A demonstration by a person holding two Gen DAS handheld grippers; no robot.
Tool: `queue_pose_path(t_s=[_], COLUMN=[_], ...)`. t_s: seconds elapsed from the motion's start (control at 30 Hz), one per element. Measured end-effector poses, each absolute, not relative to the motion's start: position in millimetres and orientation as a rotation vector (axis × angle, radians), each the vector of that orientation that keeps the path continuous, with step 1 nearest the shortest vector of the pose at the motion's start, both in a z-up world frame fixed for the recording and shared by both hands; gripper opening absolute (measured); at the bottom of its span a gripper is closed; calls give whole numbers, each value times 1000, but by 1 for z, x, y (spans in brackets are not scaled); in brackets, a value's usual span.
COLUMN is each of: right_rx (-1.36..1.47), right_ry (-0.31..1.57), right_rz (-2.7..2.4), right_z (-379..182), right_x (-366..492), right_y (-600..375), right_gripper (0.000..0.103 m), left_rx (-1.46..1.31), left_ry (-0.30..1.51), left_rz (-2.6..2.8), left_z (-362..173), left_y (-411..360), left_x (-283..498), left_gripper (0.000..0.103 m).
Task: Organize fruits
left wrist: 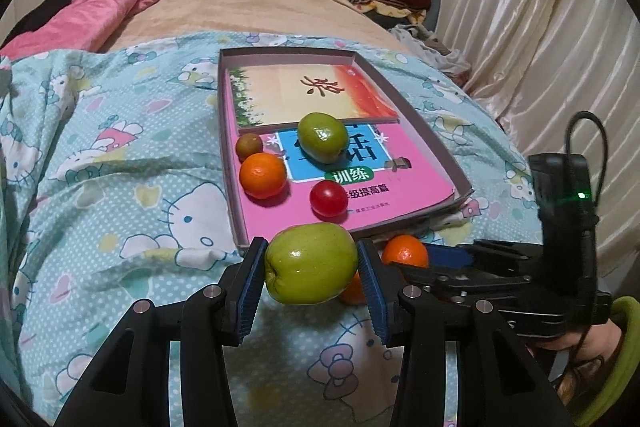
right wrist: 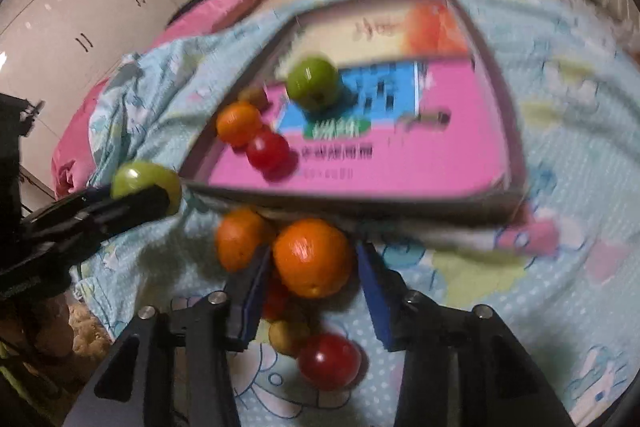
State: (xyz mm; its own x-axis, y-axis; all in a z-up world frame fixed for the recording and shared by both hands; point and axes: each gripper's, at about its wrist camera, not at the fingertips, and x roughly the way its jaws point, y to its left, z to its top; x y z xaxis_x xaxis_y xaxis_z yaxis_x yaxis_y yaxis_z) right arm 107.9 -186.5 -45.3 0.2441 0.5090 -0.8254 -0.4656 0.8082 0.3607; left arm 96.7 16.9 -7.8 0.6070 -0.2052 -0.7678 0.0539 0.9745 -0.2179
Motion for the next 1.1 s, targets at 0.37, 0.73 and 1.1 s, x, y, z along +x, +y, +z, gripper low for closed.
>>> queue_pose_path(t_s=[0.37, 0.73, 1.1], right_rx=[12, 136, 184], right_ry=[1054, 994, 870], right_rz=[679, 726, 751], right_z=[-27, -8, 17], right_x=[102, 105, 103], right_y=[-187, -203, -213], right_gripper=[39, 39, 39], left_rx=[-182, -195, -188], left_ry=[871, 824, 790], left_rz=[-148, -144, -139], left_z=[0, 13, 20], left_y=[19, 20, 19], left_x=[95, 100, 99], left_gripper=[47, 47, 47])
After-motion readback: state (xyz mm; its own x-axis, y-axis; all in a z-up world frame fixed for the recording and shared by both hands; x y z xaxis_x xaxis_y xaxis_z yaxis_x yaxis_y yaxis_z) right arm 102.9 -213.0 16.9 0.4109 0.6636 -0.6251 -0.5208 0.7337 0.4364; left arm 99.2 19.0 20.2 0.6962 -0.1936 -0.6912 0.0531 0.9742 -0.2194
